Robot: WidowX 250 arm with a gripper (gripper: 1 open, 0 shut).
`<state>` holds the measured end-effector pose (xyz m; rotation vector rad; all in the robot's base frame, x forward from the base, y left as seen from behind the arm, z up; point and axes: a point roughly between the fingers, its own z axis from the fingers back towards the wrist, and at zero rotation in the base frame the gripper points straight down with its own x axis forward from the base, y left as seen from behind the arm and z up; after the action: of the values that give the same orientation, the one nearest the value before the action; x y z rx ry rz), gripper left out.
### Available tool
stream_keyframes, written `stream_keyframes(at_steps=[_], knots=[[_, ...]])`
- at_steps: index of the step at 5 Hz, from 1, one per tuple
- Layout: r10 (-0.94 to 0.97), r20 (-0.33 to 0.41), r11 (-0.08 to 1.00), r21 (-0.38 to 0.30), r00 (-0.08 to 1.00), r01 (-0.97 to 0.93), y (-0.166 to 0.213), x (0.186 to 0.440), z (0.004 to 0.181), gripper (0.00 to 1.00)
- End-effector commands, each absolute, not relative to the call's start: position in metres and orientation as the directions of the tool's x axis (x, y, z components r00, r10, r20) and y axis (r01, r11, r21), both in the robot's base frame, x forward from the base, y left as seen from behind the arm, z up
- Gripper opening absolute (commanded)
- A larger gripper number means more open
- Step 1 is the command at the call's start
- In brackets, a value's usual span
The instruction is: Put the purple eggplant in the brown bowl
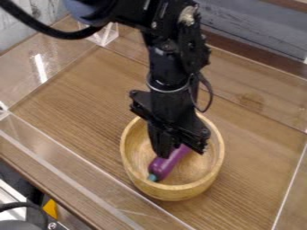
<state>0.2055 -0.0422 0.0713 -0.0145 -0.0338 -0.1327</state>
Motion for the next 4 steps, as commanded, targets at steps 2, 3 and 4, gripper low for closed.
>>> stream_keyframes(at_steps=[2,3,4], knots=[[-0.226,0.064,0.974,-0.012,0.972,0.227,-0.044,0.209,0.081,0.00],[-0.268,0.061,0.963,-0.014,0.962,0.269,-0.040,0.215,0.081,0.00],[-0.279,0.058,0.960,-0.015,0.958,0.280,-0.047,0.218,0.083,0.00]])
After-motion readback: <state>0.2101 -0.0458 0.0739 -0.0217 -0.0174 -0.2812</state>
